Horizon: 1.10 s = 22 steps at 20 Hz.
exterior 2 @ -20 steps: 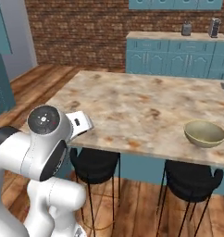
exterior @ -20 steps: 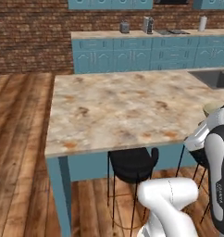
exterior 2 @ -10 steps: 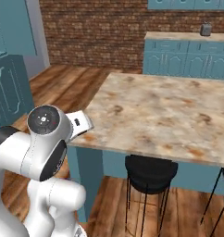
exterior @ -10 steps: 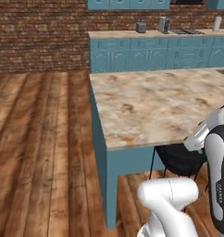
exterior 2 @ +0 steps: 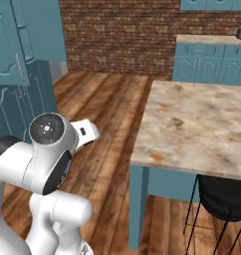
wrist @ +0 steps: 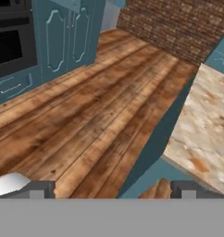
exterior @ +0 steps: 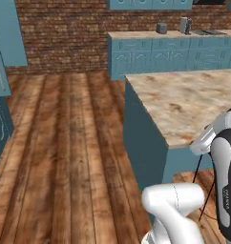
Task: Pick up the bowls from the cabinet and place each bowl in front of a stool on the dining counter.
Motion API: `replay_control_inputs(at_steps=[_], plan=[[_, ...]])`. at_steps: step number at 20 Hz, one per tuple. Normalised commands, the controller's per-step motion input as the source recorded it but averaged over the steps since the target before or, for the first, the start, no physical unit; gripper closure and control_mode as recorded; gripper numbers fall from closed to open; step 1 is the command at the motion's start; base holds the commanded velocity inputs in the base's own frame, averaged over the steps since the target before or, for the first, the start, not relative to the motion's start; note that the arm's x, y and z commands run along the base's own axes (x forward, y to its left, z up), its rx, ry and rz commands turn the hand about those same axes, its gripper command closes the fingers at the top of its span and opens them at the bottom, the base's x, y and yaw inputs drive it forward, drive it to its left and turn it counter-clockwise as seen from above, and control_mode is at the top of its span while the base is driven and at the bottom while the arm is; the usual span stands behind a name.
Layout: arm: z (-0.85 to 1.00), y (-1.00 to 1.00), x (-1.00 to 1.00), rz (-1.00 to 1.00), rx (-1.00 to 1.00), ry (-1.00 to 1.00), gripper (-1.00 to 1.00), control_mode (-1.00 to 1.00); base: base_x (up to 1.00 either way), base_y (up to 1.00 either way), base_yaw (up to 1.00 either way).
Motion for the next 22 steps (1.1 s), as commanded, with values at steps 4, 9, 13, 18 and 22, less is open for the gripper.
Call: replay_control_inputs(at_steps=[4,9,13,18,22], plan=[[0.00,0.00,0.00,0.00,0.00,0.00,-1.00,1.00,0.22,1.00,0.02],[0.00,0.00,0.00,0.00,0.00,0.00,-1.00,1.00,0.59,0.67,0.04],[0.00,0.00,0.00,0.00,0.00,0.00,-1.00,1.00,1.00,0.01,0.06],[0.00,0.00,0.00,0.00,0.00,0.00,-1.00,1.00,1.00,0.07,0.11],[0.00,0.00,0.00,0.00,0.00,0.00,-1.00,1.00,1.00,0.24,0.23]])
